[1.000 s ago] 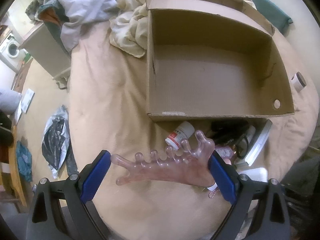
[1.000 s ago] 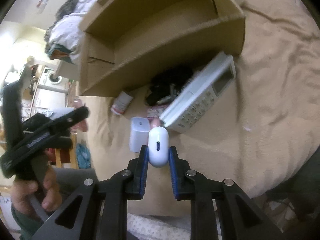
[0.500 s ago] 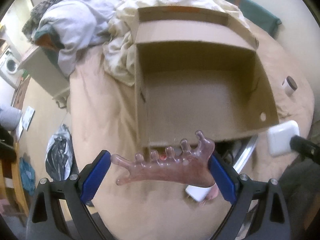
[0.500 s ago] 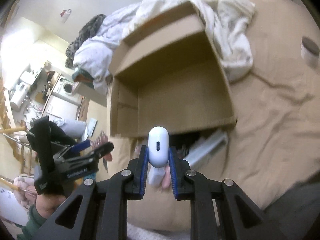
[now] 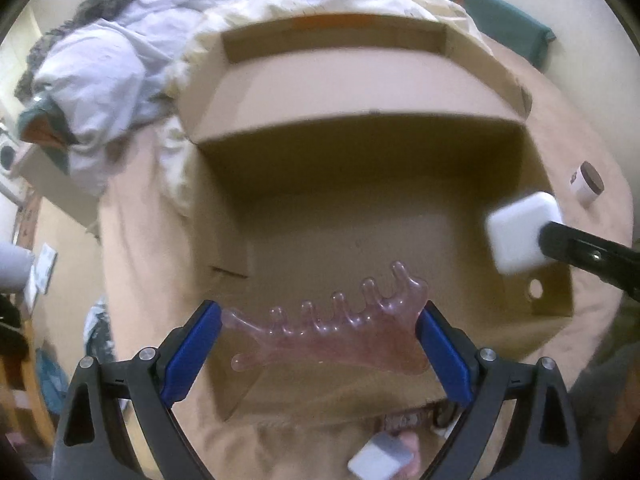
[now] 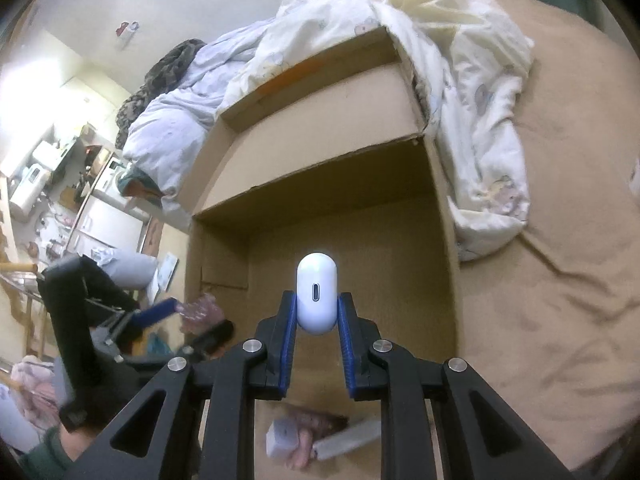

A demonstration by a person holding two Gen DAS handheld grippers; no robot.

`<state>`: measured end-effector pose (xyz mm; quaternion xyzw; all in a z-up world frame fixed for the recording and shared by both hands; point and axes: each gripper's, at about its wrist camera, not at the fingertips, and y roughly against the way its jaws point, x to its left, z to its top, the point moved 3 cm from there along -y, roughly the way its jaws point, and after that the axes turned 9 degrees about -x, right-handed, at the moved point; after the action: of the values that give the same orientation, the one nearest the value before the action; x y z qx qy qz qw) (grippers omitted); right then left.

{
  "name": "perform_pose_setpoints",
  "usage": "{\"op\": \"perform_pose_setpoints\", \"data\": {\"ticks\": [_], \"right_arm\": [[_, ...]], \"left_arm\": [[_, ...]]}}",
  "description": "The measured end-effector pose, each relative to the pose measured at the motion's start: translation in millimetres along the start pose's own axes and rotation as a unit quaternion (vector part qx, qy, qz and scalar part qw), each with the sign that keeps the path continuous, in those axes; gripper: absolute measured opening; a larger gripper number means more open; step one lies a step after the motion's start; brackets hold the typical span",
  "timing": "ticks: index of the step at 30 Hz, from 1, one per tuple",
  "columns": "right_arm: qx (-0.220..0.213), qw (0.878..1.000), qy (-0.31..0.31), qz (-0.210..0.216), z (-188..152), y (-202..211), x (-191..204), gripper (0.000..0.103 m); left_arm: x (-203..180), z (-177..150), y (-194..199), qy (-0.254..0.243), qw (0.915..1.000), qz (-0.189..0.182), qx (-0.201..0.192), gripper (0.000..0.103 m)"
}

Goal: Organize rigid objects
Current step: 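Lift the pink comb with the left gripper while the right gripper grasps the white earbud case, then lower both held items into the box and open both grippers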

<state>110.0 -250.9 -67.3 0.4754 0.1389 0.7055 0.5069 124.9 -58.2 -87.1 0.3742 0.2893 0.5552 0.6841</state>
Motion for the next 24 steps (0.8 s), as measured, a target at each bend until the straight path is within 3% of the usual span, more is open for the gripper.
{"op": "perform_pose_setpoints", "data": {"ticks": [3, 7, 17, 24], "right_arm": [[0.014, 1.0, 0.003, -0.007, -8.4, -15.6, -3.4, 0.021], [0.036, 0.999, 0.01, -0.004, -13.8, -31.9, -4.3, 0.021], [0.091, 0.995, 0.038, -0.005, -31.6, -62.1, 7.9, 0.021], [0.11, 0.993, 0.031, -0.008, -31.8, -67.9, 4.7, 0.022]], "left_arm": [[-1.2, -8.0, -16.8, 0.015, 0.9996, -0.019, 0.018, 0.096], [-7.4, -12.6, -24.3, -0.015, 0.9997, -0.009, 0.015, 0.096], [-8.0, -18.5, -41.0, -0.023, 0.9993, 0.007, 0.03, 0.096], [-17.5, -21.1, -45.8, -0.039, 0.9982, -0.005, 0.045, 0.096]]}}
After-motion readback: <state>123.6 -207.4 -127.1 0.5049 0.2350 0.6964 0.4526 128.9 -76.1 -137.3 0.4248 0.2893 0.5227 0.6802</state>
